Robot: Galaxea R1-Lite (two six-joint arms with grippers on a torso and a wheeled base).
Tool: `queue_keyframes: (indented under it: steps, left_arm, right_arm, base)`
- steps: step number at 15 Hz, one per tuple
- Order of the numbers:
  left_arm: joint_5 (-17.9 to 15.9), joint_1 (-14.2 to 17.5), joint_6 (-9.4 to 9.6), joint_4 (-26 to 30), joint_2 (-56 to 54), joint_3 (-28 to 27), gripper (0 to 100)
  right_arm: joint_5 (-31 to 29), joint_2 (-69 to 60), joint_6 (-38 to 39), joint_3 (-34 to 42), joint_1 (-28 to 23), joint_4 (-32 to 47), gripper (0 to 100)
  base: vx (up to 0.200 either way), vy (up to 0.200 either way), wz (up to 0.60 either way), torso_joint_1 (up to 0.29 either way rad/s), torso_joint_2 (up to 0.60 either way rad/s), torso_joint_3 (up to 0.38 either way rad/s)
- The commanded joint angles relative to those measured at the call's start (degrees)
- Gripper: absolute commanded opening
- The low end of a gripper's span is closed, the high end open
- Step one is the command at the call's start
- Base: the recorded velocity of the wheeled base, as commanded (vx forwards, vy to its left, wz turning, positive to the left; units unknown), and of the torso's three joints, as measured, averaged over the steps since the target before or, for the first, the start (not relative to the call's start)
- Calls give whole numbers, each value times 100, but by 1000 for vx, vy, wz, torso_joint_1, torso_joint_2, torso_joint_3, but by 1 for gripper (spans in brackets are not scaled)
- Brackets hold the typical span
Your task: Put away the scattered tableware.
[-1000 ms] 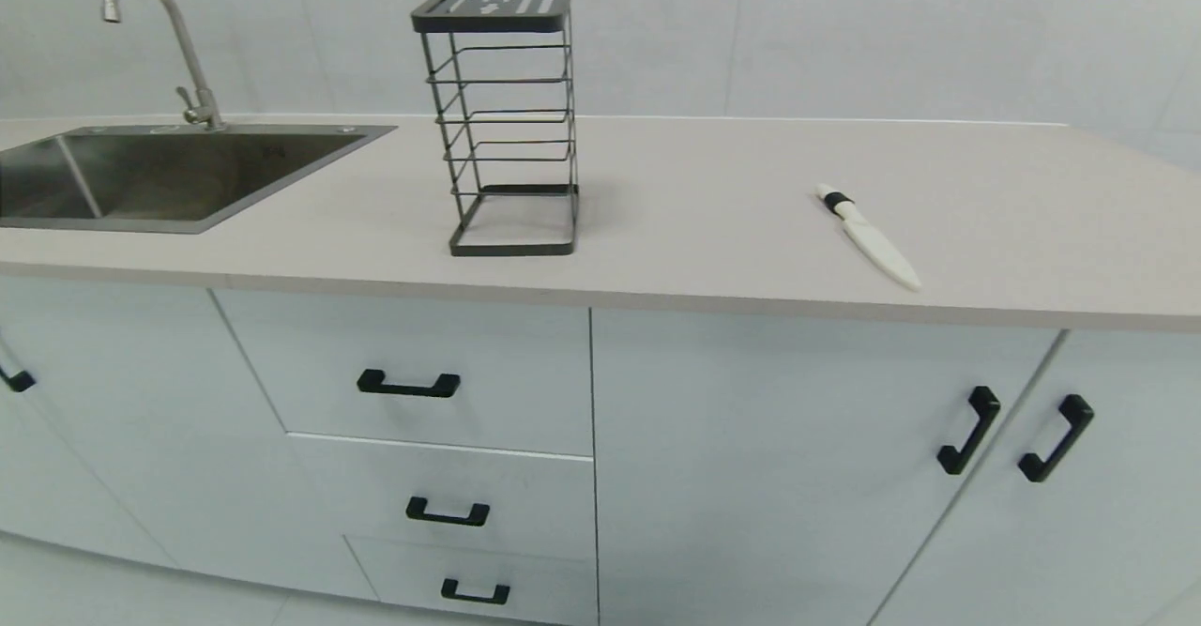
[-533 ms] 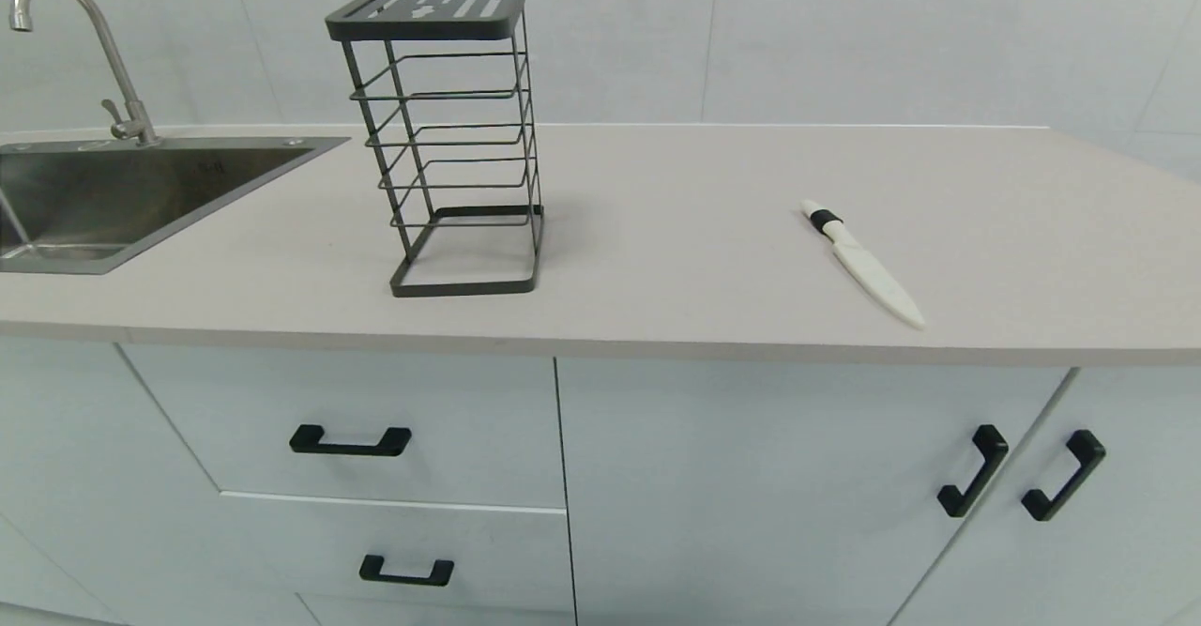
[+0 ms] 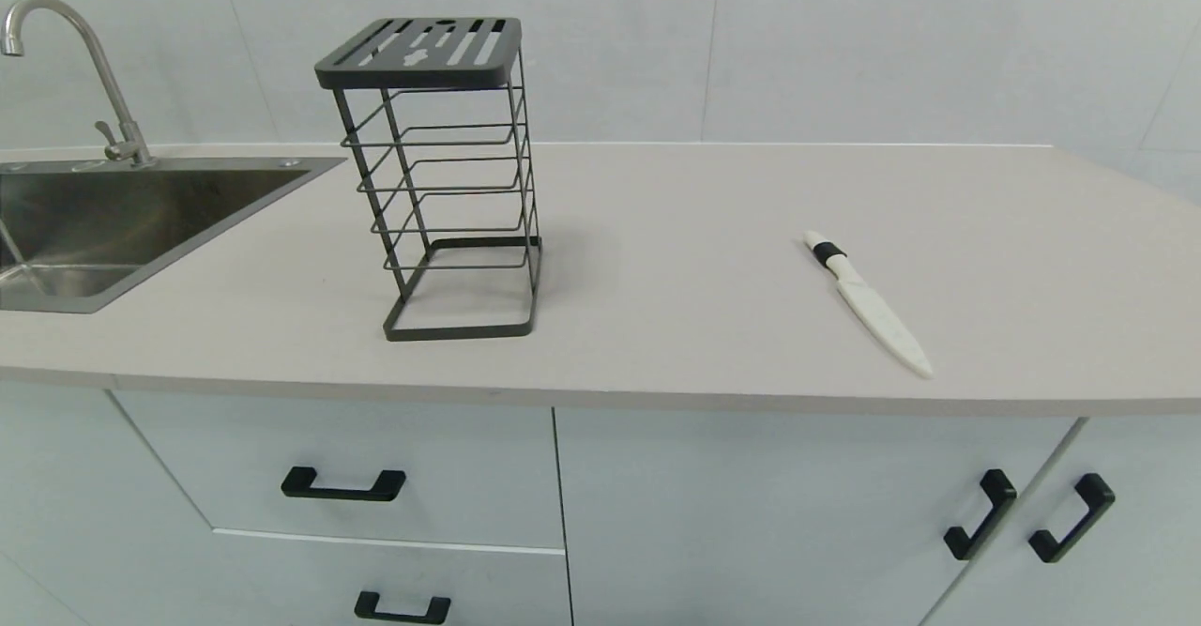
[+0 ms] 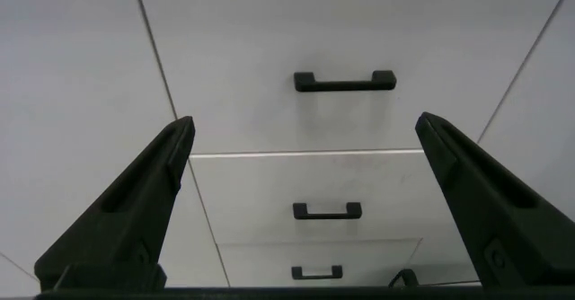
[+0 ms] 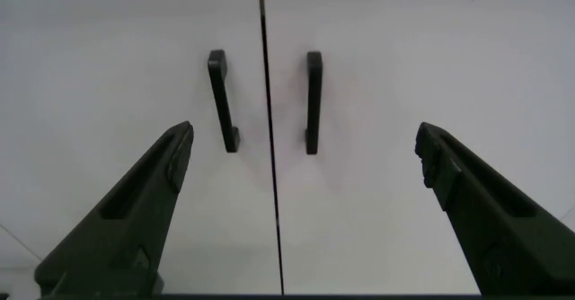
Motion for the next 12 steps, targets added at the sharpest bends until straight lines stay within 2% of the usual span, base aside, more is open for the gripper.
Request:
queue_keyframes:
  steps: [1, 12]
  left_arm:
    - [0, 1, -1, 4, 7, 0, 100]
    - [0, 1, -10, 4, 7, 0, 100]
  right_arm:
    - [0, 4, -1, 1, 1, 6, 100]
    - [0, 4, -1, 1, 1, 6, 100]
  base:
    - [0, 0, 0, 207, -413, -251]
    - [0, 0, 0, 215, -479, -271]
